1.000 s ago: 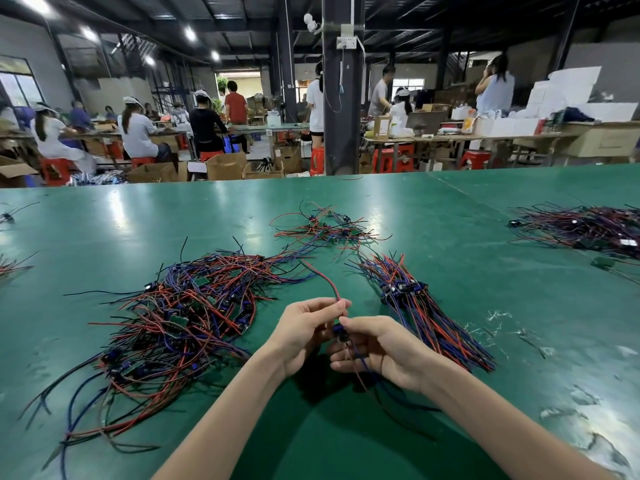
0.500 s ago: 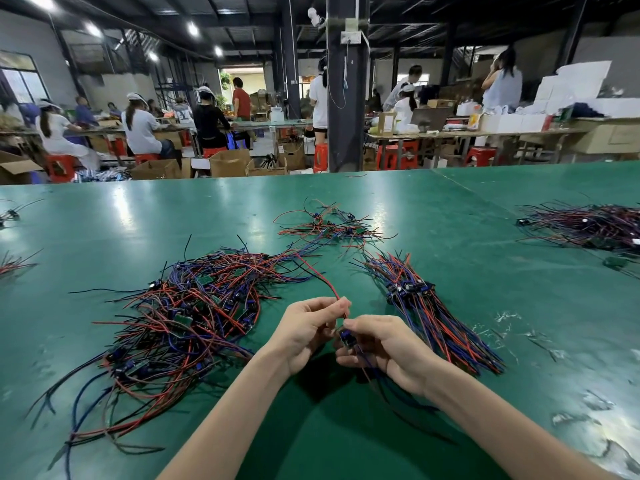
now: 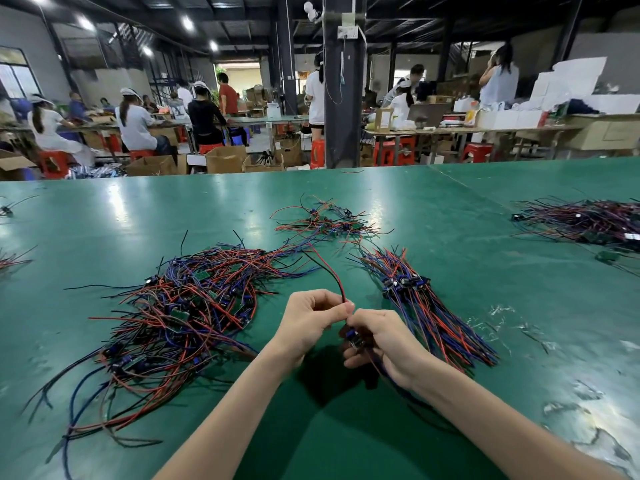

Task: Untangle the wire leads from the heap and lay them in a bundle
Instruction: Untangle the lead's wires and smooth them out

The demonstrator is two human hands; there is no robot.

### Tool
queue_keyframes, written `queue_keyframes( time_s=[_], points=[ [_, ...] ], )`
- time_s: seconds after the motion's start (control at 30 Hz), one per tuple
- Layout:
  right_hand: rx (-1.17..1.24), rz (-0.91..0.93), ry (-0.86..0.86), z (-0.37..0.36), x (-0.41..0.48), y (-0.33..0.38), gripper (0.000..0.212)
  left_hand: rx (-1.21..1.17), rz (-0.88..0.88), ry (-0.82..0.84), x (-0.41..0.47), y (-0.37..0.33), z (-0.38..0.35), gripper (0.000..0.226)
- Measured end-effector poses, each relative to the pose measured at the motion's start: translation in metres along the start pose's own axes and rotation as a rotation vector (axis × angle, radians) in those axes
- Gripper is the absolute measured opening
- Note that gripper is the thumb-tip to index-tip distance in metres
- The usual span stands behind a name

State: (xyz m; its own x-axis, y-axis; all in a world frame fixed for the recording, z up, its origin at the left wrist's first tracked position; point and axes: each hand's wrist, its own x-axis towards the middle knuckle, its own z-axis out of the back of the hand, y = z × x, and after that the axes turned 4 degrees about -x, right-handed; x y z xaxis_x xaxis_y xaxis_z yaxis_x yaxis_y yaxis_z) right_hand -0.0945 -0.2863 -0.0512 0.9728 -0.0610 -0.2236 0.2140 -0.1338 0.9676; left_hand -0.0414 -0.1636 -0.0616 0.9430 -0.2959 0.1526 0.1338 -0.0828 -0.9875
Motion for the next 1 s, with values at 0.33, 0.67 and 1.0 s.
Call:
queue_keyframes(
  time_s=[0.33, 0.67, 1.0],
  points=[
    [-0.045, -0.006, 0.029, -0.002, -0.006, 0.003, 0.024, -0.11, 0.041, -0.13, 0.002, 0.003, 0.0, 0.015],
    [-0.116, 0.059, 0.017, -0.003, -0.007, 0.0, 0.021, -0.005, -0.006, -0.149, 0.005, 0.006, 0.005, 0.011],
    [-0.135, 0.077, 0.035, -0.006, -0.009, 0.0, 0.019, 0.084, 0.042, -0.184, 0.011, 0.005, 0.016, 0.015]
  ],
)
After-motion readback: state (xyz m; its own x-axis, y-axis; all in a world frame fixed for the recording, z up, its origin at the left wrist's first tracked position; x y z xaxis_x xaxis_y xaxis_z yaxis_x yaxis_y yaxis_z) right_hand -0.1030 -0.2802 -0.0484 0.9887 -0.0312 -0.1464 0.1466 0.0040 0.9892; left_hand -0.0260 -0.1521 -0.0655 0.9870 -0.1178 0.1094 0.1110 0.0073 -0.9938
